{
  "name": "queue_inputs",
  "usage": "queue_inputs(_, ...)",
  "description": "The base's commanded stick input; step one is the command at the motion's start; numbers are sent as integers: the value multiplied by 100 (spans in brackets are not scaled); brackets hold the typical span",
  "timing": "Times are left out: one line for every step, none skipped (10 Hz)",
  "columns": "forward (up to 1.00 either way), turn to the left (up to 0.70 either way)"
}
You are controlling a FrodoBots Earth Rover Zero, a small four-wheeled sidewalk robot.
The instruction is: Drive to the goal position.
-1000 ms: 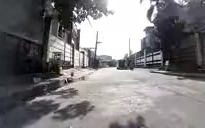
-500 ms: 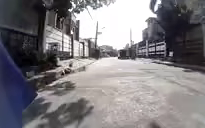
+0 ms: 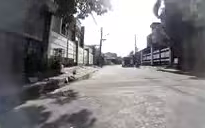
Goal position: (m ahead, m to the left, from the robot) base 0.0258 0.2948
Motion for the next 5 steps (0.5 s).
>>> queue_inputs(45,-18)
queue_inputs(28,-11)
queue_inputs(10,-4)
queue_inputs(0,0)
queue_inputs(0,0)
